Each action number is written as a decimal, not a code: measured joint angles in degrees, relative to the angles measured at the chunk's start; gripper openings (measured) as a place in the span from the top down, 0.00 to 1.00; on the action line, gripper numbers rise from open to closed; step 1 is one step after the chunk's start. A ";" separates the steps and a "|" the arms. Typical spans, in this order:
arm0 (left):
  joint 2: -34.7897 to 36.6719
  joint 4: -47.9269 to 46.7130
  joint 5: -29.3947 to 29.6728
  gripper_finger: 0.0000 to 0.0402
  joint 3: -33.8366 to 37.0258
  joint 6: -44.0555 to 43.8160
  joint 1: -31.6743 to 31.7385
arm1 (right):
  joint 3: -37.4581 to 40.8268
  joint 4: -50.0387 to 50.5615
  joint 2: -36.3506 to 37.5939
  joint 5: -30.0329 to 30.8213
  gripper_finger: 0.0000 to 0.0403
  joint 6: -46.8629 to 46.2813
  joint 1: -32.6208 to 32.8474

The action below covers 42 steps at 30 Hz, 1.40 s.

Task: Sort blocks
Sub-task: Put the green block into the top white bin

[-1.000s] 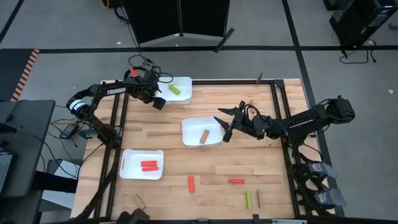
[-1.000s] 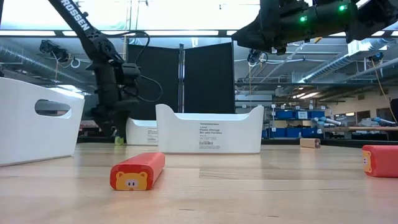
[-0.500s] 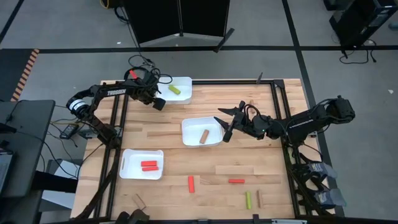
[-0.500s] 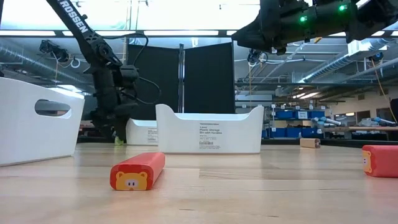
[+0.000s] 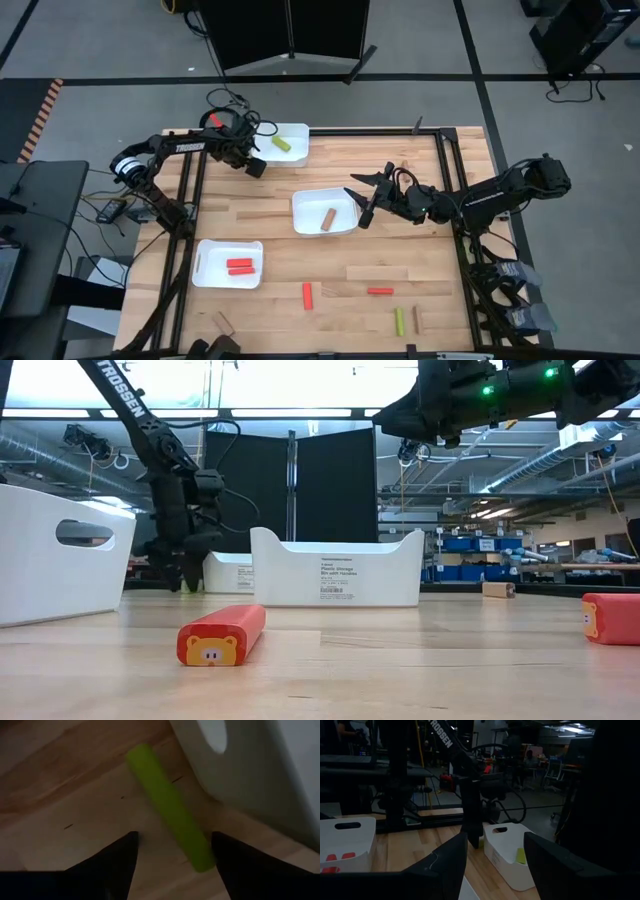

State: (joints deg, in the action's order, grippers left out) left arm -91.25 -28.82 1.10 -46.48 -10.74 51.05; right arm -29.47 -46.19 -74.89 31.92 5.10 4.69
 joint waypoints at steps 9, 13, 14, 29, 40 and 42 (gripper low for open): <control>-0.03 0.65 1.01 0.48 0.00 1.60 0.02 | 0.01 0.00 0.00 0.00 0.49 -0.01 0.00; -0.03 2.03 0.98 0.53 0.00 2.31 0.07 | 0.00 0.00 0.00 0.00 0.49 -0.02 0.00; -0.03 2.50 0.98 0.53 0.00 2.83 0.07 | 0.00 0.00 0.00 0.00 0.49 0.00 0.00; -0.03 0.14 1.01 0.74 0.00 3.73 0.07 | 0.01 0.00 0.00 0.00 0.49 -0.02 0.00; 0.26 -3.60 1.05 0.84 -0.22 7.39 0.07 | 0.01 -0.01 0.00 0.00 0.49 -0.59 0.00; 0.85 -6.30 1.24 0.84 -0.19 7.37 0.04 | 0.00 -0.02 0.00 0.00 0.49 -0.59 0.00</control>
State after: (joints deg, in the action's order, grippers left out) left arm -90.41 -35.12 2.34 -46.67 -3.38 51.09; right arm -29.47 -46.22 -74.89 31.92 4.51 4.69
